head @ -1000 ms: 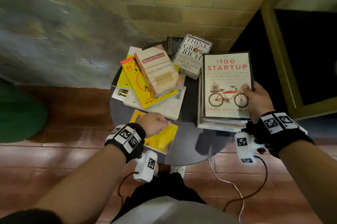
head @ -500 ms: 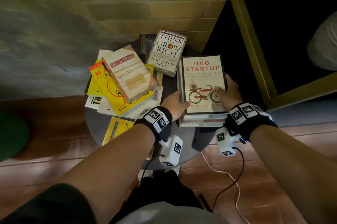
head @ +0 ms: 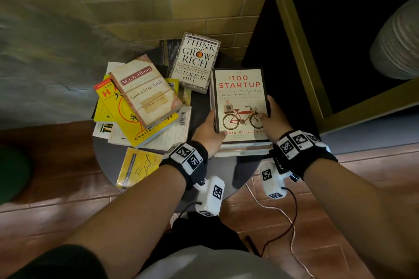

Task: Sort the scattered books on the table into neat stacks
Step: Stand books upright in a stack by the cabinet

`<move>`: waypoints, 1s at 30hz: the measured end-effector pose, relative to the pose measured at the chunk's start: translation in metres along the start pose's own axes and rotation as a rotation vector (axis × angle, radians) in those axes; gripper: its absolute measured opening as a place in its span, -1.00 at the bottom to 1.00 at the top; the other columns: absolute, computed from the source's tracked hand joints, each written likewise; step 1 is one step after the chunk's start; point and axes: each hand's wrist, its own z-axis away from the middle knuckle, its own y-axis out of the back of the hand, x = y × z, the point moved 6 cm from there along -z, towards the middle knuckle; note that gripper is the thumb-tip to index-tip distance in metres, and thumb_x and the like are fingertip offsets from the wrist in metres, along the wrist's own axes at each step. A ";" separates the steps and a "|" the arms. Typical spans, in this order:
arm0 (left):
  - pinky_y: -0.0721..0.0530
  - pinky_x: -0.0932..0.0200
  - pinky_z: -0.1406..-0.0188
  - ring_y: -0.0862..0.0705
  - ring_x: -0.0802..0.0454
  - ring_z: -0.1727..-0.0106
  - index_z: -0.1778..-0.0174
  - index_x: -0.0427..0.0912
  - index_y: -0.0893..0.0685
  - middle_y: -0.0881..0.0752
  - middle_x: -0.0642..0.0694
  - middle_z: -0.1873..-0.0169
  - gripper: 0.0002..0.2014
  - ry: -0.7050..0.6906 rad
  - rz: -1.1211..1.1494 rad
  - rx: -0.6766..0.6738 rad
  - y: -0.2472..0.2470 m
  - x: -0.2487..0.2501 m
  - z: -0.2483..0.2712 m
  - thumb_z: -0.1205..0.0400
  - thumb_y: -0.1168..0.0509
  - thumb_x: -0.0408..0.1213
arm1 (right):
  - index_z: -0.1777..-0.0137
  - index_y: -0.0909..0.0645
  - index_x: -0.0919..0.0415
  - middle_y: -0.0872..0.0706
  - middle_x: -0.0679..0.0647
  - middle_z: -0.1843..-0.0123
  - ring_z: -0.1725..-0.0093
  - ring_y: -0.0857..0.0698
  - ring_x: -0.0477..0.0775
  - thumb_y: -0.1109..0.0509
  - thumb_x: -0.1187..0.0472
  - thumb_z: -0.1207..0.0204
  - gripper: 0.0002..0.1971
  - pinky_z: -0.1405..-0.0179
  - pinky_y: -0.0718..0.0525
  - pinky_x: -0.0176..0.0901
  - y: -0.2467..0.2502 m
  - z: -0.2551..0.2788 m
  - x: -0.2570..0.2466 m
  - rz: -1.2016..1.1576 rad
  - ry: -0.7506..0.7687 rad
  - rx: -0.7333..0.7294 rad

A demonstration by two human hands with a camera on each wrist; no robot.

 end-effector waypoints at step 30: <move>-0.46 0.00 -0.51 -0.45 -0.08 -0.53 -0.66 -0.12 -0.21 -0.43 -0.07 -0.55 -0.40 0.049 0.251 0.047 0.021 0.001 0.025 -0.70 -0.25 -0.32 | -0.66 -0.12 0.02 -0.29 0.10 -0.60 -0.60 -0.27 0.16 -0.34 0.36 -0.56 -0.28 -0.56 -0.37 0.23 -0.007 -0.002 -0.029 0.184 0.275 0.127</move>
